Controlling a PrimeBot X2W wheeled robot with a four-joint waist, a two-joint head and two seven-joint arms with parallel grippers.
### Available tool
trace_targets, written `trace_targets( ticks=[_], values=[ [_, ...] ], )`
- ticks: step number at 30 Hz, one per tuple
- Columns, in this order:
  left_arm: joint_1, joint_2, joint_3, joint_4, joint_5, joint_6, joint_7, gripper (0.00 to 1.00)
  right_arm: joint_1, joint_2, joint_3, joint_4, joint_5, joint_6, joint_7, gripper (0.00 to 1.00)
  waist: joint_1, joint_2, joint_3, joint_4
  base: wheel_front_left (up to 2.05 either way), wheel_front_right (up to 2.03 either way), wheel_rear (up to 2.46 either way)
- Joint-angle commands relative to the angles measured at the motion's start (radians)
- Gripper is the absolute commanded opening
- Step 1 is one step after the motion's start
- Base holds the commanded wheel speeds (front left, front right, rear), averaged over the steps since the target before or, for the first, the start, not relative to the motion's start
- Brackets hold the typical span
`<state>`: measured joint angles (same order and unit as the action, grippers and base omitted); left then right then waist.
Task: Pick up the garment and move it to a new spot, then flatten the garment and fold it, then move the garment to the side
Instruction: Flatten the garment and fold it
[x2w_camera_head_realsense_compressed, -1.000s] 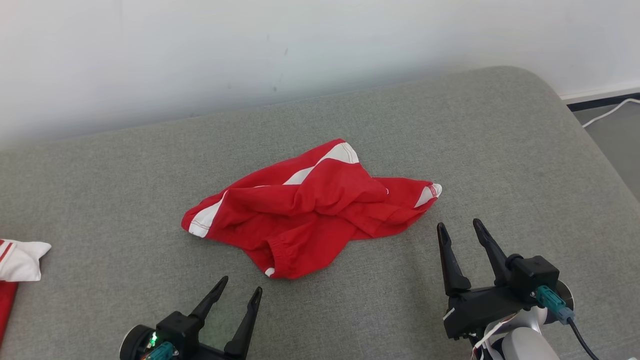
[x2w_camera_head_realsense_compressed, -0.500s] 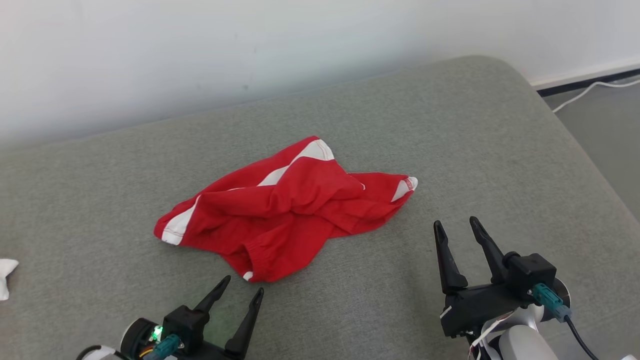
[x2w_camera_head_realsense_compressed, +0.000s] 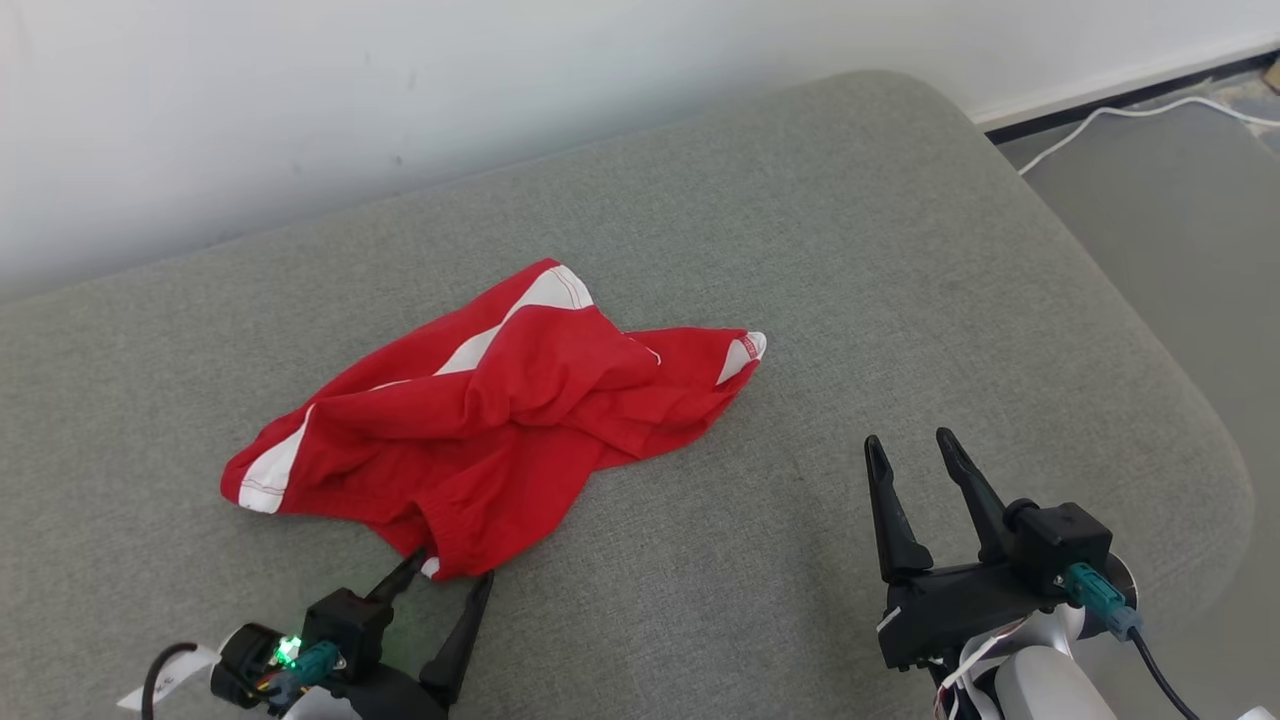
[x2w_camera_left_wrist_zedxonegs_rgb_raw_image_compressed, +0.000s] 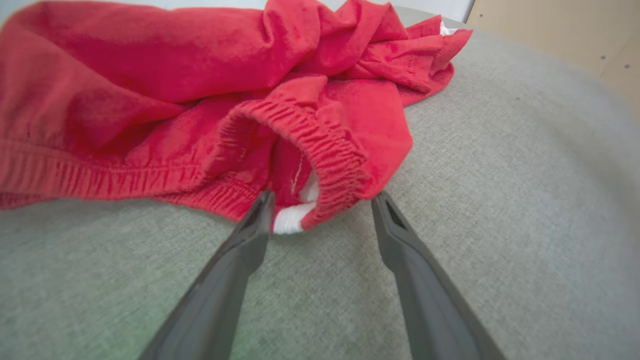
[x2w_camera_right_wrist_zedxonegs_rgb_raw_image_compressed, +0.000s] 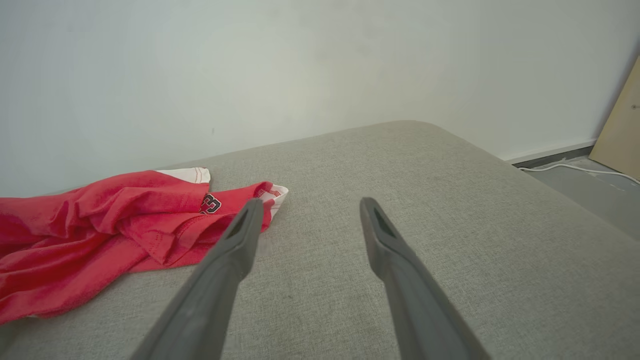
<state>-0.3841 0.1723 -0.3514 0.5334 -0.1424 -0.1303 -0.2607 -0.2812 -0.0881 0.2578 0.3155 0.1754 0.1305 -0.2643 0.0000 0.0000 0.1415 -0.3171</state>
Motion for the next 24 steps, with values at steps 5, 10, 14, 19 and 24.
trace_targets(
  ticks=[5,10,14,19,24],
  values=[
    [-0.034,0.011,-0.018,0.043,-0.017,0.001,-0.002,0.39,-0.007,0.004,-0.002,-0.002,0.000,0.000,-0.003,1.00,0.0000,0.0000,0.013,-0.010,0.00,0.00,0.00],
    [-0.041,0.011,-0.035,0.038,-0.031,0.001,-0.002,0.00,0.003,0.006,-0.006,-0.003,-0.002,0.000,-0.003,1.00,0.0000,0.0000,0.007,0.006,0.00,0.00,0.00],
    [-0.018,0.005,-0.031,-0.007,-0.034,0.001,-0.002,0.00,0.013,0.005,-0.007,0.001,0.001,0.000,-0.003,1.00,0.0000,0.0000,-0.009,0.036,0.00,0.00,0.00],
    [0.029,-0.005,-0.022,-0.078,-0.031,0.001,-0.002,0.00,0.024,0.000,-0.003,0.007,0.010,0.000,-0.003,1.00,0.0000,0.0000,-0.035,0.086,0.00,0.00,0.00],
    [0.081,-0.010,-0.025,-0.143,-0.025,0.001,-0.002,0.00,0.034,-0.008,0.000,0.015,0.015,0.000,-0.003,1.00,0.0000,0.0000,-0.065,0.139,0.00,0.00,0.00]
  ],
)
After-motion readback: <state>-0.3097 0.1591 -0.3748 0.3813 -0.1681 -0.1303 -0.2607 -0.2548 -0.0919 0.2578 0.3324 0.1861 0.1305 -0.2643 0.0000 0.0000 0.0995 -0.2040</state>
